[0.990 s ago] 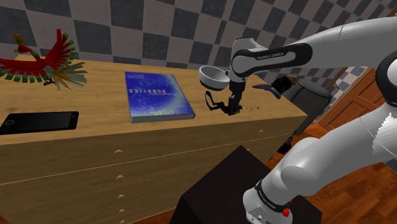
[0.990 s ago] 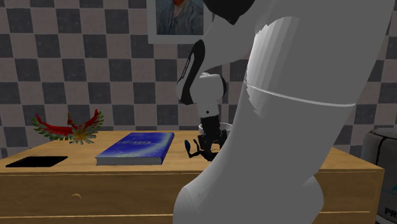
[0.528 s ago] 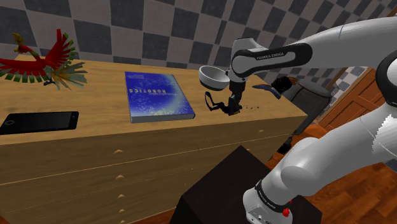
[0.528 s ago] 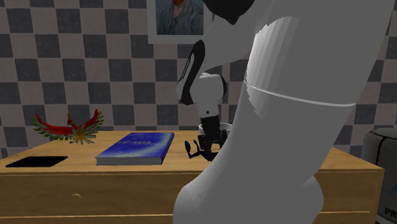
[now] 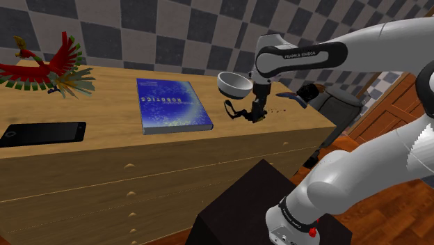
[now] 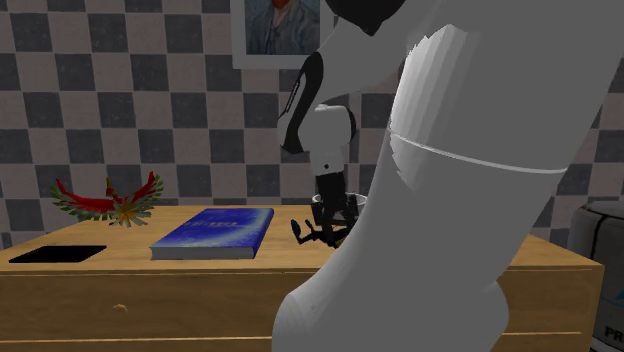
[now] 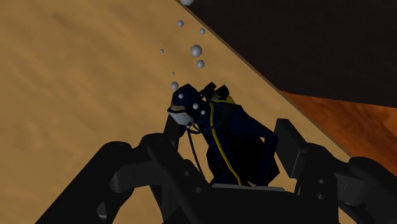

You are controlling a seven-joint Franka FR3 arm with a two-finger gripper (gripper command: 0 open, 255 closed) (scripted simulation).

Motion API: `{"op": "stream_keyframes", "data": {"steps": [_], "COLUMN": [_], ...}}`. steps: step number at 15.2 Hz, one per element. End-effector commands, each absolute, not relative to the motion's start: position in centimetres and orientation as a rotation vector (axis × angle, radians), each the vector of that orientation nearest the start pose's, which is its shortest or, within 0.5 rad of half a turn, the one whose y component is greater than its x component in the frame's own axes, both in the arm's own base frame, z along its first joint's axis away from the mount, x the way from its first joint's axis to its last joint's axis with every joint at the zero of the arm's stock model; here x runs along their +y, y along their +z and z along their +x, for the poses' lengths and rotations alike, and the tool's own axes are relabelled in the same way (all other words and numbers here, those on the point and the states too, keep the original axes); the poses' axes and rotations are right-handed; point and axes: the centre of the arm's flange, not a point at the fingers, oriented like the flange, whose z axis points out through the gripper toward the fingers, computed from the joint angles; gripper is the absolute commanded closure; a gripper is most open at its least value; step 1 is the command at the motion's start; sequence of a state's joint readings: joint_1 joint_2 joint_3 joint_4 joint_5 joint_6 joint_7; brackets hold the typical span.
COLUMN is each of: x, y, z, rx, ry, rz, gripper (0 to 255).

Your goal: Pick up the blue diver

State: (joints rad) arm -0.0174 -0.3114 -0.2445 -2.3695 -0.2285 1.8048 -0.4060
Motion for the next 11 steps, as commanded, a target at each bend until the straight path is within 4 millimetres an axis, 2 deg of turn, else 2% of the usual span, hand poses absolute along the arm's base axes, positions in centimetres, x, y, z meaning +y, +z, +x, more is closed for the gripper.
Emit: {"op": "stream_keyframes", "data": {"steps": [1, 9, 11], "x": [-12.8, -12.8, -12.8], "y": [43.4, 47.6, 47.7], "z": [40.0, 40.0, 40.0], "rx": [-0.389, -0.389, -0.389], "ry": [0.459, 0.459, 0.459], "rz": [-3.134, -3.134, -3.134], "gripper": [255, 255, 255]}}
